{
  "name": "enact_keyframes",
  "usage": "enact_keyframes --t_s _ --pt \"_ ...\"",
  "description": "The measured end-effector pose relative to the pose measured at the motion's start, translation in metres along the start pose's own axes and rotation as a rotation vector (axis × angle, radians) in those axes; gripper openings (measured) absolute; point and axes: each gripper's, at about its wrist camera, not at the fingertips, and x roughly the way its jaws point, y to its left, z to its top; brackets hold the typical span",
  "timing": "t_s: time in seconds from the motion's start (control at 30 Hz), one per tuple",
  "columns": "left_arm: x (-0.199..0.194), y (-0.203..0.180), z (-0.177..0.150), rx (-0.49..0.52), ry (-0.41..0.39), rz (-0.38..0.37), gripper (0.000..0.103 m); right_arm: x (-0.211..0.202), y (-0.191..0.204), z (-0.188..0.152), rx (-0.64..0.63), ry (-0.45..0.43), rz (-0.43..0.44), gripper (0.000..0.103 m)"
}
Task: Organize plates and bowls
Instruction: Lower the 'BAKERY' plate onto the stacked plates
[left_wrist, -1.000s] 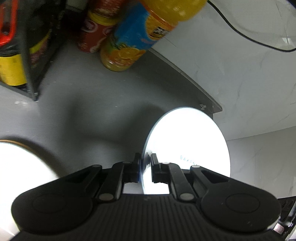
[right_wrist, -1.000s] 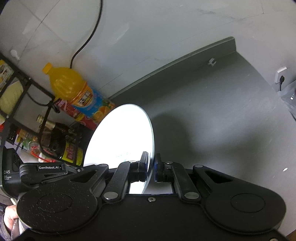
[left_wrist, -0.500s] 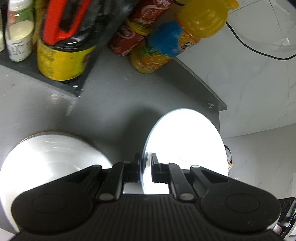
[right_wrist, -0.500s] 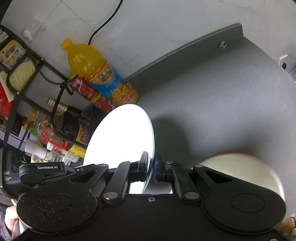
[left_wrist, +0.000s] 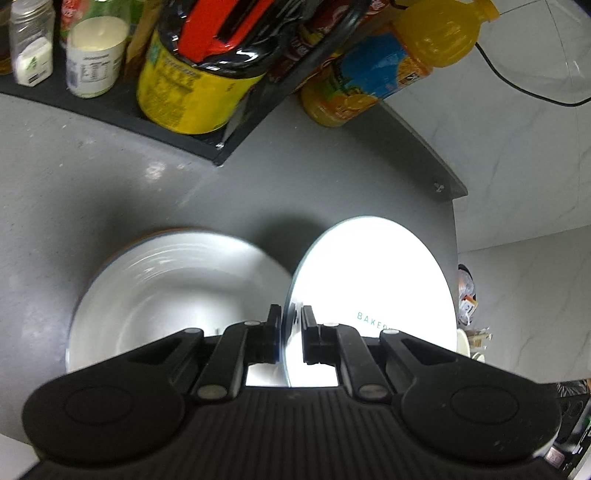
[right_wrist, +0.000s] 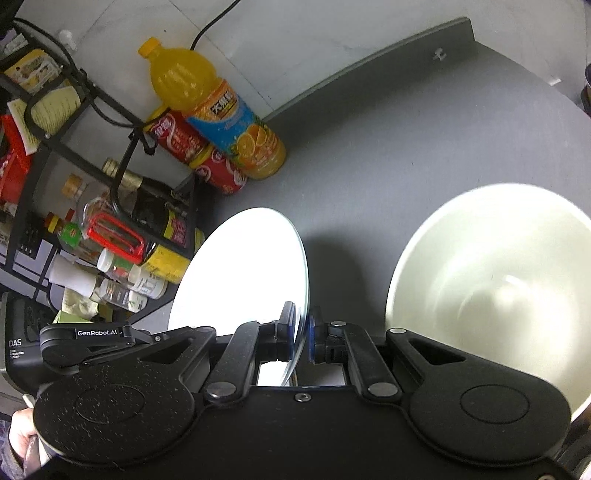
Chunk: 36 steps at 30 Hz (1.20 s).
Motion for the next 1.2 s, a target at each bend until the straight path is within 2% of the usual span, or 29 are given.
enact_keyframes --t_s 0.5,0.73,0.93,1.2 --pt "0.014 0.038 -0.021 -0.019 0.062 0.018 0.008 0.012 0.003 -0.049 0.021 0.015 -0.052 0.007" --pt "0.018 0.048 -0.029 -0.030 0.068 0.019 0.010 0.014 0.003 -0.054 0.001 0.032 -0.067 0.007" --pt "0.020 0.054 -0.035 -0.026 0.072 0.052 0.012 0.020 0.010 -0.059 -0.046 0.042 -0.091 0.006" --pt "0.015 0.066 -0.034 -0.051 0.059 0.076 0.012 0.029 0.017 -0.061 -0.065 0.057 -0.078 0.006"
